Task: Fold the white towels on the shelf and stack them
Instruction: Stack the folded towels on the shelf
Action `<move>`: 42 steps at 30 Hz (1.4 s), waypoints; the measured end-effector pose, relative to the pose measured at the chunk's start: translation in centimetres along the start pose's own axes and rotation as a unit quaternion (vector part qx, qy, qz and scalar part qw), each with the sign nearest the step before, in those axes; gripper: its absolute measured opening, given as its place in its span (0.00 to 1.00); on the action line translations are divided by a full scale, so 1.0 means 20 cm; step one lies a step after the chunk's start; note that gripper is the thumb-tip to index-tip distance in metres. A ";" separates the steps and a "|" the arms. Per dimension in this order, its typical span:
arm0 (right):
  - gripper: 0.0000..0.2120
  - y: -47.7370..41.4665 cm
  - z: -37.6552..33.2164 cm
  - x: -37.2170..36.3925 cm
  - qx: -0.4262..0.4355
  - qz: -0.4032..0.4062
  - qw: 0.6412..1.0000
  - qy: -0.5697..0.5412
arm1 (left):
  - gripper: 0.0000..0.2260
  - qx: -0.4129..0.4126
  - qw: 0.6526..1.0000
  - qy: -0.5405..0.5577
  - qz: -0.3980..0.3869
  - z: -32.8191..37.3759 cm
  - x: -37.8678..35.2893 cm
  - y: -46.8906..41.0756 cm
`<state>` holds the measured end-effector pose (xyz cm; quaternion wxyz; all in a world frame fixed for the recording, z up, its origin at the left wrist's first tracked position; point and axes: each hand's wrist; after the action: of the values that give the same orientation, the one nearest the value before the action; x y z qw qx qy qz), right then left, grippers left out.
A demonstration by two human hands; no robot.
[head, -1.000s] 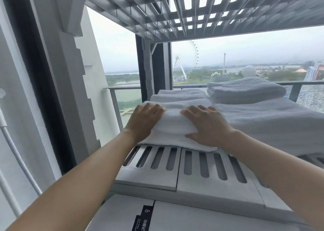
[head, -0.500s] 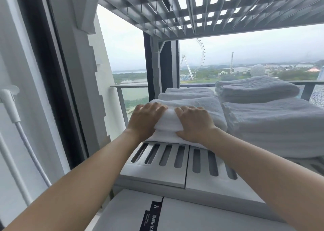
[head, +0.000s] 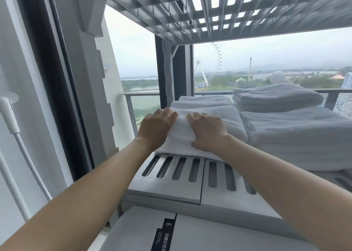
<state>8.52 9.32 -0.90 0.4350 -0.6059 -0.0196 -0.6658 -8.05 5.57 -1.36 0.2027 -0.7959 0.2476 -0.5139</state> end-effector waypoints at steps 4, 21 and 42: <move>0.21 0.03 0.00 -0.03 0.014 0.030 0.999 -0.002 | 0.29 -0.001 1.000 -0.017 -0.026 0.01 -0.04 0.06; 0.27 0.07 0.03 -0.03 -0.005 -0.009 1.000 -0.013 | 0.27 0.030 0.999 0.021 -0.023 0.05 -0.03 0.09; 0.23 -0.04 -0.07 -0.03 -0.052 0.040 0.997 -0.044 | 0.07 -0.037 0.989 -0.109 -0.096 0.14 -0.01 0.21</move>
<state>6.77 9.37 -1.37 0.4276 -0.6566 0.0207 -0.6209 -6.28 2.59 -4.94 0.1487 -0.8742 0.1652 -0.4318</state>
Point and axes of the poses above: each hand's wrist, its own y-axis away from the middle knuckle, its own x-axis out of the back of the hand, z = x × y, and after that the axes turned 2 degrees about -z, right-handed
